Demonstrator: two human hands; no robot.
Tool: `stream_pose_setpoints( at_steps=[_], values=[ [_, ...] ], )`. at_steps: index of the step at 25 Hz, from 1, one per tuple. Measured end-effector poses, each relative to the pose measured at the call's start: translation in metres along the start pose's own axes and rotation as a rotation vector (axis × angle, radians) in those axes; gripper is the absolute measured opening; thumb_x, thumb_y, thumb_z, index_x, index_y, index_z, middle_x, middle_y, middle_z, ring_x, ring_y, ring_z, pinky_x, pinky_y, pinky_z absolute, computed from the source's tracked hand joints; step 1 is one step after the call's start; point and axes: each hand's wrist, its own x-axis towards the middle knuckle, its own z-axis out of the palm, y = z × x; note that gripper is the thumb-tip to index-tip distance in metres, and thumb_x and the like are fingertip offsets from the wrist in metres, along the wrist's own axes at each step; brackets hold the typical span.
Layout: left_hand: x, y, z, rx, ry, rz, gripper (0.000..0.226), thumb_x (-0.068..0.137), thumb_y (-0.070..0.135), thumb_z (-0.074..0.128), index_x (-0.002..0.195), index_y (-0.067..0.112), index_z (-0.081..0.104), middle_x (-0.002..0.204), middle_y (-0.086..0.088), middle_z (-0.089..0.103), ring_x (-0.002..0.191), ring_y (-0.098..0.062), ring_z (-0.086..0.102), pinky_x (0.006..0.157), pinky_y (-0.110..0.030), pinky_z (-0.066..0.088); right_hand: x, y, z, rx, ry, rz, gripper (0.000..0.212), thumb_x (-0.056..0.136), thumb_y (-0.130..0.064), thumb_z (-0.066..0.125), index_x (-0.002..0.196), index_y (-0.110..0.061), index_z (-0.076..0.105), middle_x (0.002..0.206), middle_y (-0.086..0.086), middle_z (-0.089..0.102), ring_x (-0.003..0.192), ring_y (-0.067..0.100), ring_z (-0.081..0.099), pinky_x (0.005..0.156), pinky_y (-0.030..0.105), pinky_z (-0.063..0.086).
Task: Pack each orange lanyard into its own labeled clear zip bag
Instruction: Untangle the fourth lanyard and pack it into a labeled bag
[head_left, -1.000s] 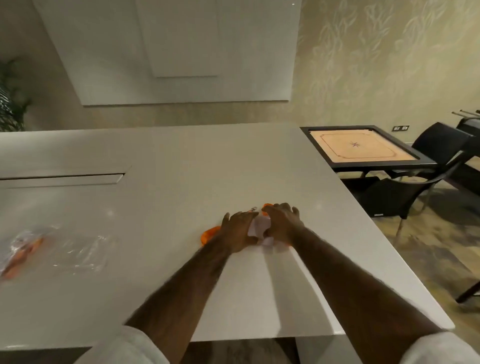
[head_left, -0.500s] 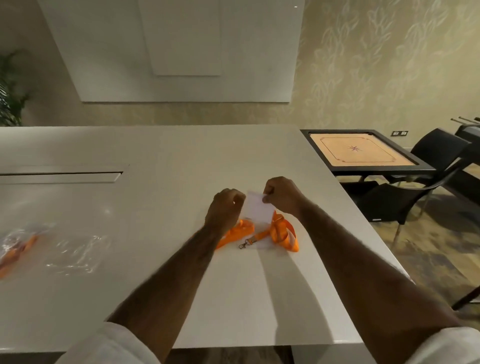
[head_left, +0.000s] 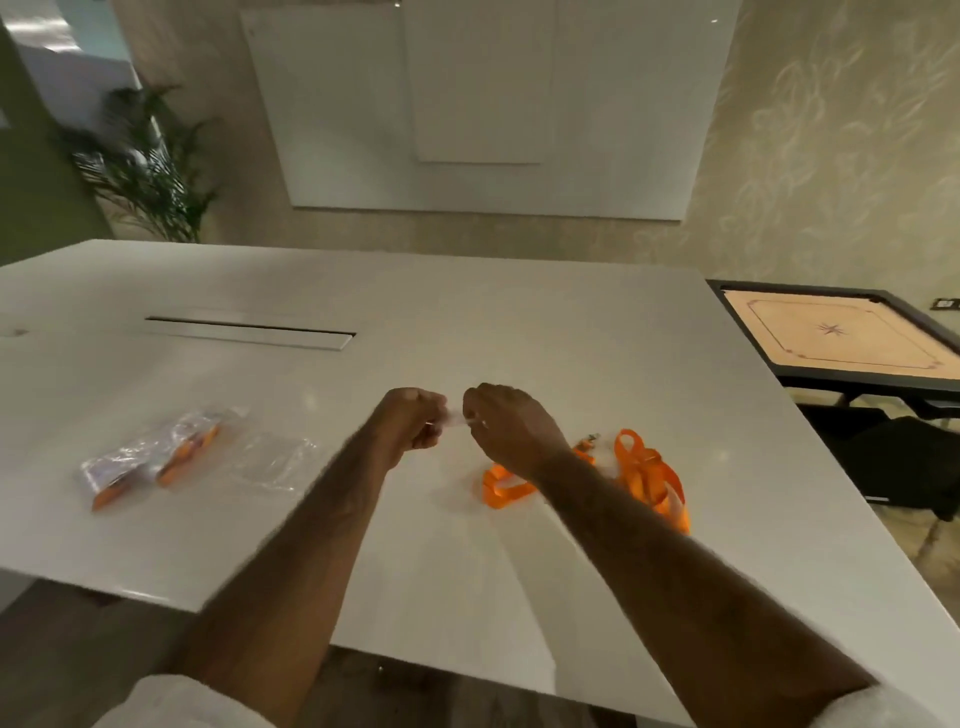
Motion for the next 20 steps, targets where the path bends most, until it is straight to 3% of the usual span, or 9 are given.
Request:
stream_pose_setpoints(
  at_steps=[3,7,9,12,15,17,20],
  values=[
    [-0.004,-0.022,-0.027,0.124,0.086,0.01,0.014,0.095,0.0,0.06,0.101,0.008,0.069,0.085,-0.011,0.067,0.063,-0.019,0.06,0.047,-0.019,0.054,0.001,-0.02,0.034,-0.06,-0.113,-0.035,0.013,0.092,-0.014,0.054,0.102,-0.013,0.063,0.098,0.008,0.066,0.09,0.03,0.062,0.075,0.039,0.044],
    [0.0,-0.054,-0.048,0.327,0.079,-0.003,0.012,0.094,0.002,0.062,0.098,0.007,0.072,0.089,-0.014,0.07,0.064,-0.018,0.062,0.047,-0.021,0.054,-0.007,-0.031,0.065,-0.066,-0.23,-0.026,0.018,0.095,-0.024,0.054,0.109,-0.017,0.062,0.111,0.005,0.066,0.104,0.027,0.06,0.087,0.039,0.046],
    [0.007,-0.068,-0.053,0.434,0.055,0.019,0.012,0.092,0.002,0.062,0.095,0.006,0.073,0.09,-0.014,0.071,0.07,-0.023,0.065,0.057,-0.029,0.059,-0.013,-0.032,0.076,-0.069,-0.302,-0.013,0.025,0.094,-0.037,0.059,0.111,-0.019,0.062,0.113,0.003,0.066,0.107,0.024,0.058,0.089,0.036,0.043],
    [0.018,-0.081,-0.058,0.576,0.007,0.073,0.013,0.088,0.002,0.063,0.094,0.006,0.074,0.092,-0.015,0.072,0.08,-0.03,0.069,0.071,-0.04,0.062,-0.02,-0.033,0.081,-0.04,-0.295,0.079,0.038,0.092,-0.058,0.057,0.101,-0.022,0.063,0.101,-0.001,0.067,0.096,0.017,0.056,0.078,0.031,0.038],
    [0.029,-0.083,-0.065,0.656,-0.053,0.14,0.004,0.087,0.009,0.069,0.086,0.006,0.072,0.087,-0.012,0.072,0.067,-0.026,0.067,0.063,-0.039,0.061,-0.021,-0.02,0.068,-0.01,-0.08,0.244,0.026,0.099,-0.038,0.056,0.091,-0.015,0.066,0.092,0.003,0.069,0.09,0.023,0.062,0.077,0.036,0.046],
    [0.032,-0.077,-0.066,0.742,-0.121,0.132,0.015,0.088,0.02,0.072,0.084,0.006,0.07,0.083,-0.011,0.072,0.063,-0.028,0.068,0.061,-0.039,0.06,-0.022,0.002,0.05,-0.01,0.049,0.462,0.016,0.097,-0.024,0.055,0.092,-0.014,0.067,0.094,0.003,0.07,0.093,0.027,0.064,0.079,0.037,0.049],
    [0.033,-0.065,-0.057,1.021,-0.085,0.224,0.026,0.091,0.035,0.065,0.095,0.01,0.07,0.096,-0.007,0.072,0.087,-0.027,0.069,0.074,-0.035,0.058,-0.031,0.04,0.022,-0.109,0.025,0.704,0.025,0.09,-0.007,0.054,0.104,-0.019,0.071,0.111,0.004,0.07,0.105,0.027,0.063,0.087,0.037,0.051]
  ],
)
